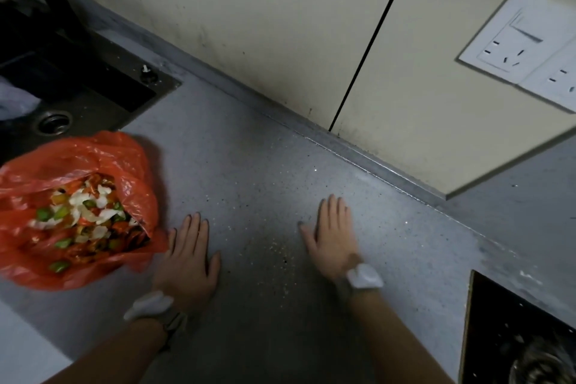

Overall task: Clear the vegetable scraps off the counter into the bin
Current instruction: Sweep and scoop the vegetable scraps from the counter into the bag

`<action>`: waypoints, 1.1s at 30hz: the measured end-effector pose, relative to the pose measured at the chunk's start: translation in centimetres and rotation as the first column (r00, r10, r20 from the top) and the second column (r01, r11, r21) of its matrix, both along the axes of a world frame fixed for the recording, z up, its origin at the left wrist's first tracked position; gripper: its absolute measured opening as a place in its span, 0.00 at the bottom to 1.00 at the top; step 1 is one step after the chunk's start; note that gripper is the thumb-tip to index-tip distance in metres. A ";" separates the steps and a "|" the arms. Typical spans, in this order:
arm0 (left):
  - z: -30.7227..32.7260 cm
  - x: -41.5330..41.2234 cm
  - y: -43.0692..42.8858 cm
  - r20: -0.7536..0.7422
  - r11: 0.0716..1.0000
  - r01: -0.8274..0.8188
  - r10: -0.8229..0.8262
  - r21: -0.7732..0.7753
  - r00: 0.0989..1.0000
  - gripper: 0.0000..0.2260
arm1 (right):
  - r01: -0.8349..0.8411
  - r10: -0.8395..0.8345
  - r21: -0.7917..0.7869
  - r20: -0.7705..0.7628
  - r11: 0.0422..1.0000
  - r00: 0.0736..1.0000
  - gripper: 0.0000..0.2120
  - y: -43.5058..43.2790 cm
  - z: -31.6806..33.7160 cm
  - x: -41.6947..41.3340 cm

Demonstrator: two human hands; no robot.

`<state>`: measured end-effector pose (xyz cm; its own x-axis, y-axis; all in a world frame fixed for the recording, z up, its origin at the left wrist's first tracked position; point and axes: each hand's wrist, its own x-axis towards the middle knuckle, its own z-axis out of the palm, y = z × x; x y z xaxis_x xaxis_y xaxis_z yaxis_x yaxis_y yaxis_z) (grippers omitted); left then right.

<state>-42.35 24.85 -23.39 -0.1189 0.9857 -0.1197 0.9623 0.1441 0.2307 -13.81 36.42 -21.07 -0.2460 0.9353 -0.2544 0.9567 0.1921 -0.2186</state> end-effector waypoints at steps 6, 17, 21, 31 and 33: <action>0.0 -0.1 0.2 0.028 1.000 0.001 -0.001 -0.010 1.000 0.34 | -0.358 0.354 -0.070 -0.066 0.931 0.933 0.37 -5.7 1.2 -4.7; 0.4 -0.1 0.3 0.031 0.999 0.019 -0.021 0.041 0.999 0.34 | -0.075 0.080 0.055 -0.094 0.996 0.992 0.37 11.9 0.3 -1.7; 0.4 0.0 -0.2 0.042 1.000 -0.002 0.001 0.026 0.999 0.33 | -0.394 0.397 0.057 -0.062 0.918 0.916 0.36 8.2 -0.1 -10.1; 0.0 -0.2 -0.1 0.034 0.999 -0.002 0.001 0.041 0.999 0.34 | -0.696 0.671 -0.026 -0.240 0.718 0.701 0.32 2.3 2.2 -7.4; 0.1 -0.1 -0.2 0.027 0.999 0.000 -0.001 0.052 1.000 0.34 | -0.539 0.535 0.061 -0.256 0.840 0.805 0.32 6.7 2.5 -6.0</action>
<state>-42.46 24.68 -23.32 -0.1156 0.9907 -0.0713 0.9557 0.1305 0.2639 -19.86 43.08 -18.59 -0.7654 0.6312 -0.1257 0.6124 0.6541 -0.4441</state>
